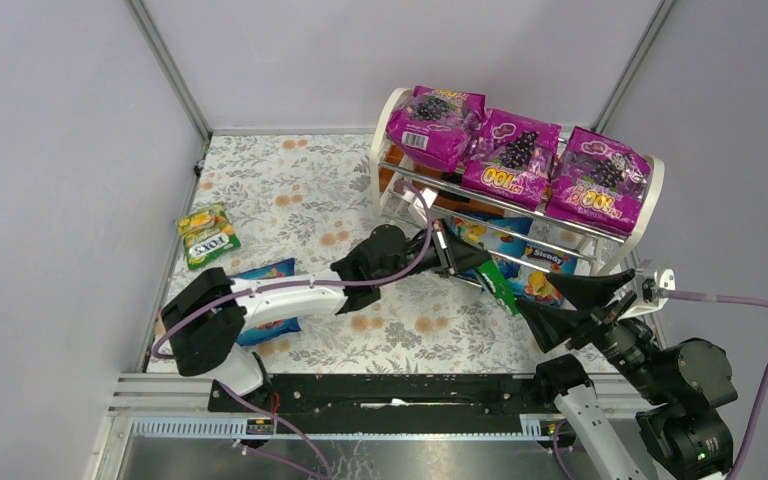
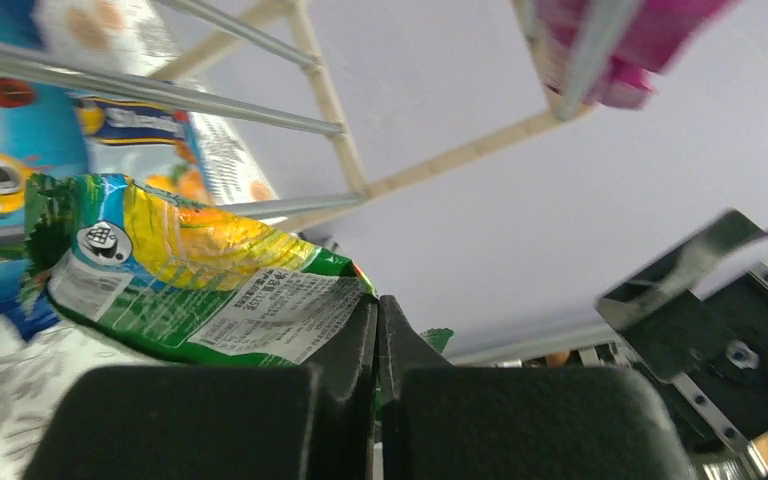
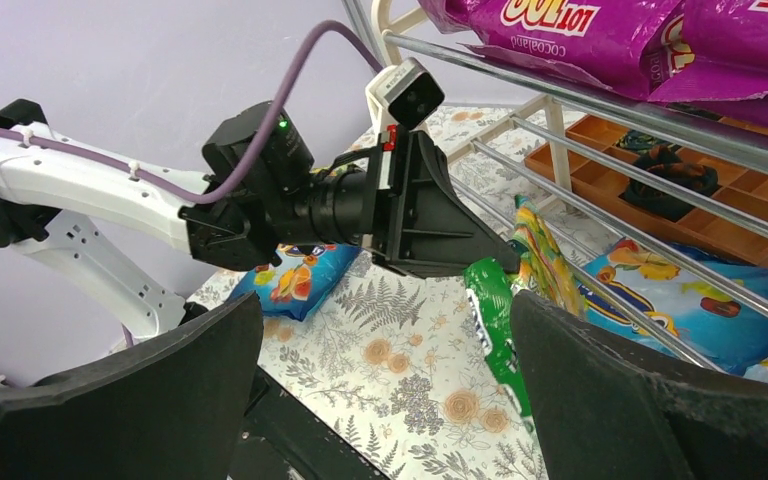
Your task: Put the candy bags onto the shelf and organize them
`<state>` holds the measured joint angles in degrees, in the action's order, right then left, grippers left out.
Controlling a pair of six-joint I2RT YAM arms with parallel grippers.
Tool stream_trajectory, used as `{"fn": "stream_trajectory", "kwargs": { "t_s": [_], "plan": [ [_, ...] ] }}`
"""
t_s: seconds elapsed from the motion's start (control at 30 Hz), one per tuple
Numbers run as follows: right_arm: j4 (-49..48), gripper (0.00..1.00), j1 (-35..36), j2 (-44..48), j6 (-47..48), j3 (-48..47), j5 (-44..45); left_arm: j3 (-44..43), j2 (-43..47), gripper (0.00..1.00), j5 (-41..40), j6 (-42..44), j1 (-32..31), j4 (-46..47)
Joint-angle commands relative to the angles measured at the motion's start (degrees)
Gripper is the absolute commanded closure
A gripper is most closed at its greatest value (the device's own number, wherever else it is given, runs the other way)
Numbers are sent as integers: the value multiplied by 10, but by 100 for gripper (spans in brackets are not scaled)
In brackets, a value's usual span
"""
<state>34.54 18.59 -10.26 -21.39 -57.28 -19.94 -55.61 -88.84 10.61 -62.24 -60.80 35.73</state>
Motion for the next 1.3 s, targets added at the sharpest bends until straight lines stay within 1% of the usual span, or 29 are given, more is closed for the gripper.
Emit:
{"fn": "stream_trajectory", "kwargs": {
  "t_s": [0.0,0.1,0.2,0.4,0.5,0.57,0.7,0.77,0.87,0.93,1.0,1.03,1.17,1.27],
  "plan": [
    [-8,0,0,1,3,-1,6,41,11,100,-45,-18,39,80],
    [-14,0,0,0,-2,17,-9,61,27,100,-31,-20,44,82],
    [-18,0,0,-17,9,37,-70,74,60,100,-20,-14,37,51],
    [-7,0,-2,-81,47,57,-171,102,146,100,-24,-76,20,-15],
    [16,0,-1,-114,84,59,-186,96,164,100,-27,-120,14,-41],
    [2,0,3,-116,83,61,-194,85,170,100,-28,-143,15,-70],
    [2,0,14,-158,80,49,-197,62,185,100,-33,-145,15,-113],
    [1,0,27,-194,79,28,-215,58,213,100,-51,-133,15,-149],
    [13,0,71,-242,95,-9,-187,56,262,100,-99,-115,20,-243],
    [29,0,120,-289,110,-27,-167,68,292,100,-104,-112,31,-274],
    [10,0,177,-311,112,-40,-142,86,321,100,-104,-115,43,-290],
    [-1,0,213,-315,110,-44,-115,95,335,100,-112,-117,48,-301],
    [-15,0,306,-372,112,-55,-10,113,388,100,-124,-124,68,-349],
    [-42,0,421,-406,116,-56,145,104,419,100,-124,-115,86,-395]
  ]
}}
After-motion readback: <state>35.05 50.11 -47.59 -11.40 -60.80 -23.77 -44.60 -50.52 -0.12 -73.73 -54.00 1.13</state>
